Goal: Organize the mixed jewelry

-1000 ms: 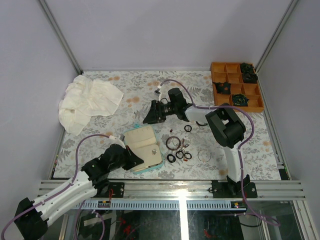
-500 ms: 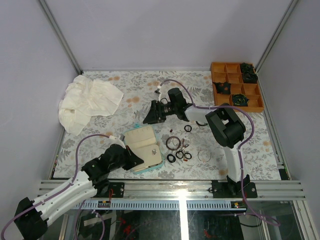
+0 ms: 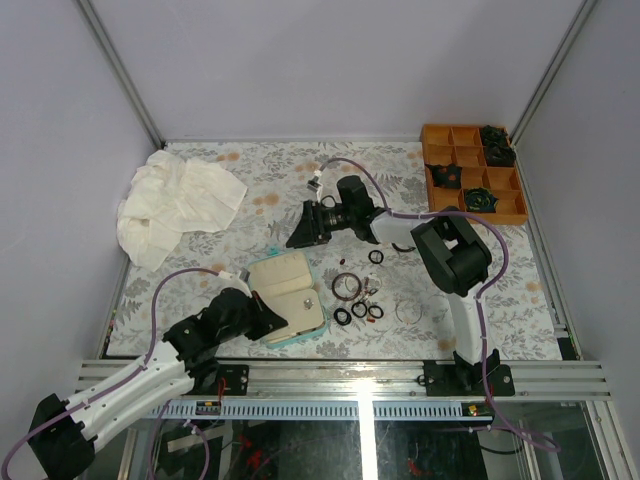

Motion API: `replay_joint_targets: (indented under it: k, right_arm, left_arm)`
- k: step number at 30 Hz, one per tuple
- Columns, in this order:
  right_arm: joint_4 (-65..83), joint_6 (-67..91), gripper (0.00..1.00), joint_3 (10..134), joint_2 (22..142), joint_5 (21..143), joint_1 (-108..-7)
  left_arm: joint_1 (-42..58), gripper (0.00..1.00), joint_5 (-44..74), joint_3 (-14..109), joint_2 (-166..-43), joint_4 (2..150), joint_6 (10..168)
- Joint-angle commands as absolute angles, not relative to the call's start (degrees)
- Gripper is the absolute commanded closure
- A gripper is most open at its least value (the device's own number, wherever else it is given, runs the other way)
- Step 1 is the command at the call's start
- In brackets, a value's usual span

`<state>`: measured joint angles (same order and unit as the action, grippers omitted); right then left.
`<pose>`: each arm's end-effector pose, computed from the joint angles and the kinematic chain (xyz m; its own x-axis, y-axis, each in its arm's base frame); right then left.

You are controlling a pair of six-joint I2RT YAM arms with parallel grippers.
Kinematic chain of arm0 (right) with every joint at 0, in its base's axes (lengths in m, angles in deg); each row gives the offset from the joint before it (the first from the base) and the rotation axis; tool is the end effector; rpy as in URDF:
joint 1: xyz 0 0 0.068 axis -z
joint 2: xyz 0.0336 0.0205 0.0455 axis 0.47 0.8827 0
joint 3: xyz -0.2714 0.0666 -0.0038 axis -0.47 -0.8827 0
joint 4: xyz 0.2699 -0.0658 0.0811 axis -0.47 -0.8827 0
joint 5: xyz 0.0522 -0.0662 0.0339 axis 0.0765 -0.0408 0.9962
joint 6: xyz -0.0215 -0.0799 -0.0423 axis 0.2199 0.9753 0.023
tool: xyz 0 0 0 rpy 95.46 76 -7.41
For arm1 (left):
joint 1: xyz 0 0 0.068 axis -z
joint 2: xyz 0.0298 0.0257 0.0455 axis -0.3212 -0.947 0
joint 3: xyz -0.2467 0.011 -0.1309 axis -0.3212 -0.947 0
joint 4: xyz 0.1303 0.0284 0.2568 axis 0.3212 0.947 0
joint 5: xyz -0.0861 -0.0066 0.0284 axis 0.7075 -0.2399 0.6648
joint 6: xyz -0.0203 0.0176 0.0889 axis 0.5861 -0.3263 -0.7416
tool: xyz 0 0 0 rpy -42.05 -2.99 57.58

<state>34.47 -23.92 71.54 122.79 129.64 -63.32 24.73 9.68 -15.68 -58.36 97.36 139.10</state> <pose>0.3755 0.3496 0.1389 -0.8678 -0.1382 -0.4773 -0.4954 0.1659 0.8527 0.1304 -0.1291 0.1068 -0.8490 -0.4023 -0.3425 -0.0641 0.7219 -0.6891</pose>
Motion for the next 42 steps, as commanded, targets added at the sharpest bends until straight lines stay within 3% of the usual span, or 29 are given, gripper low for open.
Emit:
replay_joint_targets:
  k: [1, 10, 22, 26, 37, 42]
  right_arm:
    - [37.35, -23.97, 0.34, 69.66, 117.46, 132.75, -63.98]
    - [27.03, -17.83, 0.21, 73.65, 119.31, 124.67, -63.44]
    - [28.50, -17.74, 0.18, 76.06, 123.44, 126.14, -63.06]
    - [37.75, -23.55, 0.18, 73.67, 124.28, 132.37, -63.11]
    - [89.17, -63.94, 0.20, 65.73, 127.59, 143.39, -63.23]
    - [89.52, -63.89, 0.20, 63.11, 126.40, 143.46, -63.28]
  left_arm:
    - [24.79, 1.00, 5.03, -16.00, -59.28, 103.38, 137.92]
    - [24.77, 1.00, 4.89, -15.86, -59.63, 103.37, 137.75]
    - [24.82, 1.00, 5.08, -15.86, -59.52, 103.22, 137.67]
    - [24.73, 1.00, 4.94, -15.81, -59.51, 103.27, 137.66]
    - [24.77, 1.00, 4.62, -15.68, -59.03, 103.42, 137.75]
    - [24.82, 1.00, 4.39, -14.84, -59.39, 103.25, 137.60]
